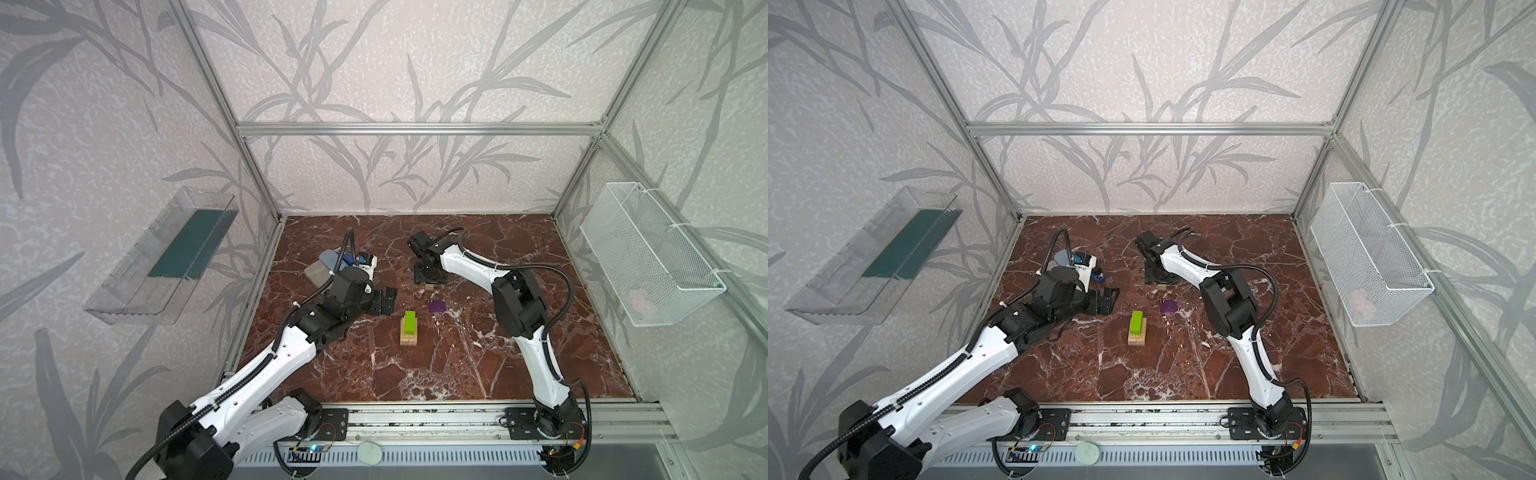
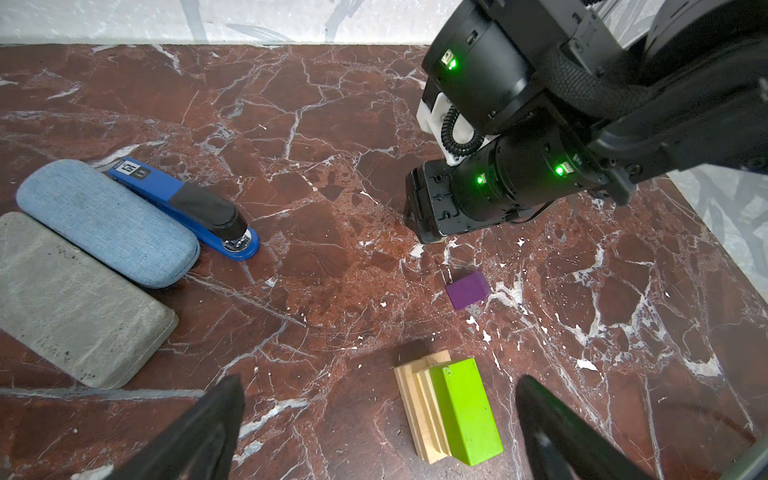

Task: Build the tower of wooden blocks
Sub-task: 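Grasp the loose wooden block far from the robot with the right gripper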

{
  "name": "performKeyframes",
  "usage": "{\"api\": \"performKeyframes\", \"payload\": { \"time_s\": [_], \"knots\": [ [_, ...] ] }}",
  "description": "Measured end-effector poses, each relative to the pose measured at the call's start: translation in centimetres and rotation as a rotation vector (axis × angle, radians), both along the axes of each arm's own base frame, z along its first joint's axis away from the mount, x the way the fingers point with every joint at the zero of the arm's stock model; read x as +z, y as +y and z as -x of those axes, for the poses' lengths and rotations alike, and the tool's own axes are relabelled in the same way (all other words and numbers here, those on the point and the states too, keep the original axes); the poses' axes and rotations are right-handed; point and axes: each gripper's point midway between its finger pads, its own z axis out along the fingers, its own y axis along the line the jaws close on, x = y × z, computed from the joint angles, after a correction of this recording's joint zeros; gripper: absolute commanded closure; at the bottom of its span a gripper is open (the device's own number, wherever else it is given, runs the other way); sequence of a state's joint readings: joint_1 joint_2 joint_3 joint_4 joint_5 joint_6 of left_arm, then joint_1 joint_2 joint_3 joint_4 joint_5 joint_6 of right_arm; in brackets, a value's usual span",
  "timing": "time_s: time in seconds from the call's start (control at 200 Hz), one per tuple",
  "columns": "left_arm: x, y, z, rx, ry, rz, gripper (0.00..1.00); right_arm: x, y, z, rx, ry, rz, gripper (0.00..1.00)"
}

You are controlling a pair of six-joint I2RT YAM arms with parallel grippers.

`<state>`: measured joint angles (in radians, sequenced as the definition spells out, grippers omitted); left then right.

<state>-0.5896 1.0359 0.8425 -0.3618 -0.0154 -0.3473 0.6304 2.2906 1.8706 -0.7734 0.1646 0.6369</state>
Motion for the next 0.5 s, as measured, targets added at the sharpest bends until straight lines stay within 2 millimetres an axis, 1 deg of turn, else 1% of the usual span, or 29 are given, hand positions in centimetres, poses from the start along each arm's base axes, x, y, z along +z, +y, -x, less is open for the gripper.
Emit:
{"api": "performKeyframes", "payload": {
  "time_s": [0.16, 0.25, 0.375, 0.455, 0.5],
  "knots": [
    [0.2, -0.2, 0.1, -0.005, 0.008, 0.013, 0.01, -0.1, -0.3, 0.0, -0.012, 0.007, 0.002, 0.48],
    [1.0, -0.3, 0.0, -0.009, 0.001, 0.025, 0.01, -0.2, -0.4, 0.0, -0.016, 0.011, 0.003, 0.52],
    [2.2, -0.7, -0.3, -0.017, -0.013, 0.045, 0.01, -0.8, -0.6, 0.2, -0.017, 0.027, 0.008, 0.6],
    [2.5, -0.8, -0.3, -0.022, -0.016, 0.053, 0.01, -1.4, -0.8, 0.4, -0.018, 0.042, 0.02, 0.61],
    [2.5, -0.9, -0.3, -0.025, -0.015, 0.055, 0.0, -1.4, -0.7, 0.4, -0.018, 0.042, 0.019, 0.62]
  ]
}}
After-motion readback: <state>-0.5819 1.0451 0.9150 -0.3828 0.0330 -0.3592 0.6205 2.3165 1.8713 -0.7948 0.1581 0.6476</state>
